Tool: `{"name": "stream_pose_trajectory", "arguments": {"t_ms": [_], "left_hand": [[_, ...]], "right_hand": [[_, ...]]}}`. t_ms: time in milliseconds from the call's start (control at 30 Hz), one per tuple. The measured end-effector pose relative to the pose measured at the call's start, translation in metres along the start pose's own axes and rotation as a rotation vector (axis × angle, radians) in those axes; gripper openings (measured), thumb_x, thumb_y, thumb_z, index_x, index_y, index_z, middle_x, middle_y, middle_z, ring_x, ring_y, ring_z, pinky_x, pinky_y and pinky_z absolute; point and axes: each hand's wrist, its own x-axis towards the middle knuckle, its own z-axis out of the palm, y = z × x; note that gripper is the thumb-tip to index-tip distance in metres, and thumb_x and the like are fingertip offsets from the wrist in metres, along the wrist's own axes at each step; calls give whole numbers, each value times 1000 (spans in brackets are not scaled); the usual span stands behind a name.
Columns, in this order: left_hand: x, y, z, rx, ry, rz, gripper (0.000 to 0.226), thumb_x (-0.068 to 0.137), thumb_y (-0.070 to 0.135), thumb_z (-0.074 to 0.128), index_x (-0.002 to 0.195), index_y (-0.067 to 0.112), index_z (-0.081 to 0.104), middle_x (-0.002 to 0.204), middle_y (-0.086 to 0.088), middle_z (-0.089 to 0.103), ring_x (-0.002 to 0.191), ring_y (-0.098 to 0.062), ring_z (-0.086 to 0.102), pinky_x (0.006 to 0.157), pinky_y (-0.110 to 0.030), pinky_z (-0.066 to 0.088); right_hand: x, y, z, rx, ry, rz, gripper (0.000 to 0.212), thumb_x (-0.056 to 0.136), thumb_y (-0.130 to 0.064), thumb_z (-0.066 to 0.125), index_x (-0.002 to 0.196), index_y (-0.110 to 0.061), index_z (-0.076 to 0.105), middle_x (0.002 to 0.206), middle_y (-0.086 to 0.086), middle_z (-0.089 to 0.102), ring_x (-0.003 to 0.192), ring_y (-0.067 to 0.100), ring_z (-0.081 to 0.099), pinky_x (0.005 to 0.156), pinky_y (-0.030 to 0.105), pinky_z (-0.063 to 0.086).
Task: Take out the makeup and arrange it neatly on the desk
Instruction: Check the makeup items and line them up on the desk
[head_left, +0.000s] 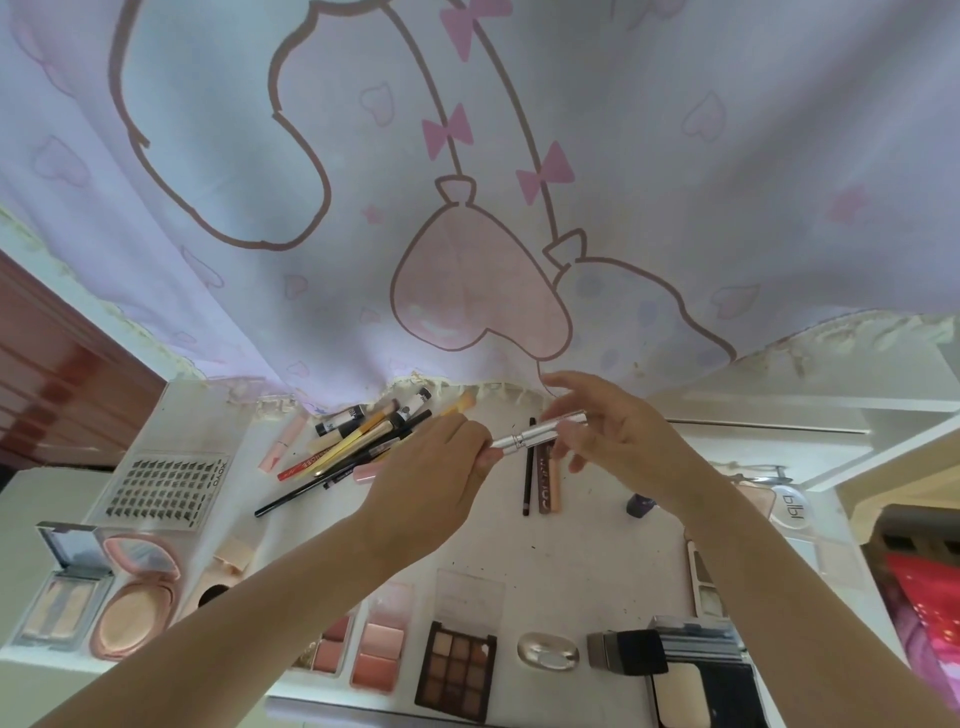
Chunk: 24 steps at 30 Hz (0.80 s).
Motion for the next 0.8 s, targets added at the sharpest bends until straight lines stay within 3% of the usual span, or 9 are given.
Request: {"name": "stream_pose_trajectory", "arguments": {"t_ms": [100, 133, 233, 333, 433, 500, 600, 800], "left_hand": [[-2, 0, 2, 0, -55, -6, 60, 100, 38, 9, 70, 16, 56, 66, 13, 33, 51, -3, 32, 45, -3, 12], [-3, -1, 4, -3, -61, -8, 60, 100, 38, 9, 69, 16, 55, 65, 13, 33, 50, -4, 32, 44, -3, 12], [-4, -3, 9, -21, -88, -18, 52, 99, 36, 19, 71, 13, 56, 64, 11, 37, 45, -4, 27, 44, -3, 12], [-6, -3, 14, -127, -269, -183, 33, 100, 29, 28, 90, 11, 54, 76, 5, 44, 56, 2, 31, 50, -9, 26], [-6, -4, 19, -249, -379, -398, 27, 99, 26, 26, 78, 18, 40, 70, 6, 40, 57, -1, 32, 59, -4, 34], [-5, -6, 26, -348, -427, -535, 33, 99, 21, 31, 66, 21, 32, 62, 5, 35, 54, -5, 30, 51, -10, 33], [-4, -17, 50, -441, -506, -732, 28, 98, 12, 32, 70, 12, 36, 63, 1, 34, 54, -10, 30, 51, -19, 25], [1, -22, 89, -409, -611, -855, 22, 100, 17, 28, 80, 10, 36, 67, 2, 34, 57, -8, 31, 50, -20, 25]], "right_hand": [[2, 2, 1, -113, 23, 27, 22, 91, -10, 50, 78, -25, 59, 51, -10, 56, 42, 0, 50, 49, 11, 43], [2, 3, 1, -117, 15, 24, 24, 90, -7, 51, 78, -26, 59, 54, -10, 57, 45, 0, 51, 51, 11, 44], [1, 9, -1, -44, -23, 20, 40, 86, 0, 55, 98, -38, 54, 86, -7, 61, 74, 2, 60, 69, 17, 52], [2, 24, 0, -18, 12, 129, 38, 87, -8, 56, 105, -41, 49, 99, -4, 59, 86, 12, 60, 81, 29, 51], [3, 47, 2, -279, 3, 300, 24, 92, -19, 50, 114, -23, 56, 98, -5, 59, 86, 13, 56, 82, 29, 48], [1, 70, 7, -547, -120, 424, 32, 94, -26, 46, 123, -13, 52, 112, 1, 58, 93, 13, 53, 83, 25, 43], [-2, 102, 20, -854, -332, 519, 46, 94, -30, 44, 133, -6, 39, 133, 12, 43, 117, 23, 46, 95, 30, 39], [1, 133, 32, -959, -324, 535, 46, 93, -31, 43, 130, -4, 38, 131, 13, 38, 118, 25, 42, 93, 29, 38]]}}
